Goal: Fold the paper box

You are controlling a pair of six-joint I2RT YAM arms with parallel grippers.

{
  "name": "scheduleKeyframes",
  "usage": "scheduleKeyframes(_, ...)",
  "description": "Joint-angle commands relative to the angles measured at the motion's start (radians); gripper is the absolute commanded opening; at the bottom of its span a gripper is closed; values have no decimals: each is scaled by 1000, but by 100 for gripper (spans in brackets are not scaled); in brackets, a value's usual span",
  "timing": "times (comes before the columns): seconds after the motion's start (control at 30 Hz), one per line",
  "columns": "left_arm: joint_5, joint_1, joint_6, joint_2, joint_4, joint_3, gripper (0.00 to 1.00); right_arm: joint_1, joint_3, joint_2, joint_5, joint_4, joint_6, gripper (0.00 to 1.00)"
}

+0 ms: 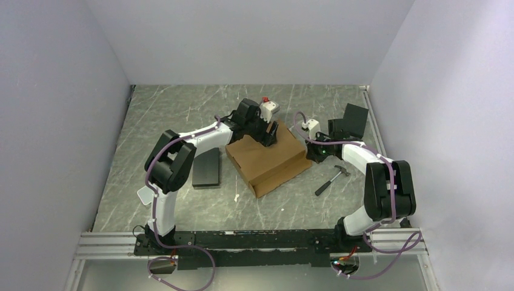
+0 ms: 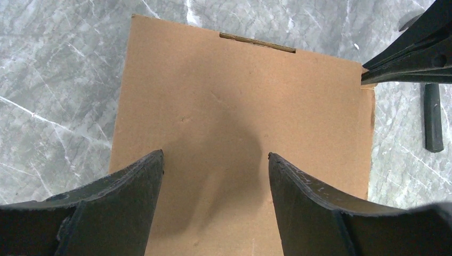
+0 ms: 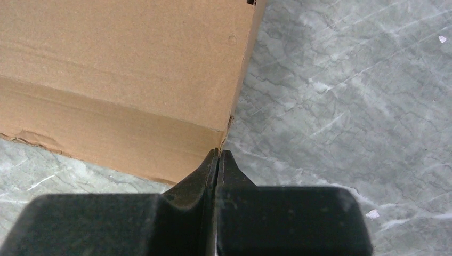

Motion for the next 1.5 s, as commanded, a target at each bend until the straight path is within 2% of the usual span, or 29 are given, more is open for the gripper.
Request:
scheduleKeyframes(0.0, 103, -19, -47, 56, -231, -31, 75, 17, 0, -34, 10, 29, -31, 0)
scheduleKeyframes(0.53, 189, -31, 35, 79, -285, -14, 74, 65, 23, -45, 76, 55, -58, 0)
scheduleKeyframes(0.9, 212, -50, 35, 102, -276, -17, 74, 74, 93, -6, 83, 64, 51, 0)
scheduleKeyframes(1.3, 211, -55, 31, 112, -273, -21, 74, 94, 152, 46, 111, 116, 97, 0)
scheduleKeyframes(1.47, 193, -53, -1, 113, -257, -30, 74, 84, 132, 41, 46, 105, 109, 0)
